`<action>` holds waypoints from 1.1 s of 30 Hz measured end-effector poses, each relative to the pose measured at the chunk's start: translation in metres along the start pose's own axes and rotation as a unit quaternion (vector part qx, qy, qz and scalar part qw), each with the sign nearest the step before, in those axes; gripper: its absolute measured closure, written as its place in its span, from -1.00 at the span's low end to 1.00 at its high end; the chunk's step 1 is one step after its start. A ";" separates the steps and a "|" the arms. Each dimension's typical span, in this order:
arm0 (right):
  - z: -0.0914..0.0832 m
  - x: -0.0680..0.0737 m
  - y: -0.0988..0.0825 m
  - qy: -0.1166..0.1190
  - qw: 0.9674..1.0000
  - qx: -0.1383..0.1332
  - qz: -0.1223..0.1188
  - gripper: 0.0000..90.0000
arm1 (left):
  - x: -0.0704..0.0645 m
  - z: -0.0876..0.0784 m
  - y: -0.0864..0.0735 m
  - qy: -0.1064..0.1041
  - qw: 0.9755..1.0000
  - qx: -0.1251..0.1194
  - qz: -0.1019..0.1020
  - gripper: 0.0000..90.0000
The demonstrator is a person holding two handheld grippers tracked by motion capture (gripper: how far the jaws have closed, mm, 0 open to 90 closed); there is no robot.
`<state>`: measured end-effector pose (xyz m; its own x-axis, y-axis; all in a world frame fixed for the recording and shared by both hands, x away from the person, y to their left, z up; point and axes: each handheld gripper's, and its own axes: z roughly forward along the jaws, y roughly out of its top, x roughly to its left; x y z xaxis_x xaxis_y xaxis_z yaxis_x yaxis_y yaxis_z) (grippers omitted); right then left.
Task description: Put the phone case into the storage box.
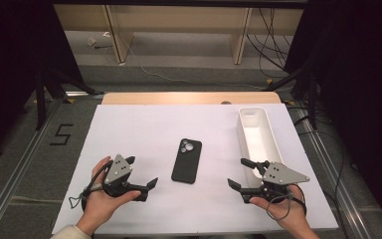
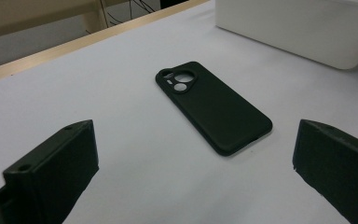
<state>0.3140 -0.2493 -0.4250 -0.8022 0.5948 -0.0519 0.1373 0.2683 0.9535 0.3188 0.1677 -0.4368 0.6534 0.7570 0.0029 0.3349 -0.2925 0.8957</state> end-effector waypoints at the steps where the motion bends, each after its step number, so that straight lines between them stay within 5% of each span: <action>1: 0.000 0.000 0.000 0.000 1.000 0.000 0.000 -0.47 | 0.000 0.000 0.000 0.000 1.000 -0.001 -0.001 -1.00; 10: 0.000 0.001 0.000 -0.001 1.000 -0.002 -0.001 -0.47 | 0.000 0.000 0.001 0.001 1.000 -0.002 -0.001 -0.99; 18: 0.002 0.002 0.000 -0.001 1.000 0.000 -0.002 -0.47 | -0.003 0.003 0.003 0.000 1.000 -0.001 -0.001 -0.71; 20: 0.002 0.002 -0.001 -0.001 1.000 -0.001 0.000 -0.47 | -0.004 0.004 0.005 -0.001 1.000 -0.001 0.000 -0.57; 25: 0.003 0.002 -0.001 -0.001 1.000 -0.001 -0.001 -0.47 | -0.005 0.009 0.011 0.014 1.000 0.003 0.004 0.18; 26: 0.003 0.002 -0.001 -0.001 1.000 -0.001 -0.001 -0.47 | -0.006 0.010 0.012 0.022 1.000 0.009 0.006 0.18; 27: 0.003 0.002 -0.001 0.000 1.000 0.000 -0.001 -0.47 | -0.006 0.012 0.013 0.024 1.000 0.010 0.006 0.52; 29: 0.004 0.002 -0.002 0.000 1.000 0.002 -0.001 -0.47 | -0.006 0.017 0.016 0.021 1.000 0.015 0.000 0.76; 33: 0.005 0.003 -0.002 0.002 1.000 0.003 0.001 -0.47 | -0.010 0.024 0.018 0.014 0.999 0.029 -0.001 0.99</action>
<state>0.3143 -0.2445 -0.4286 -0.8038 0.5928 -0.0497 0.1418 0.2721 0.9518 0.3344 0.1412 -0.4312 0.6330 0.7740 0.0144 0.3753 -0.3230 0.8688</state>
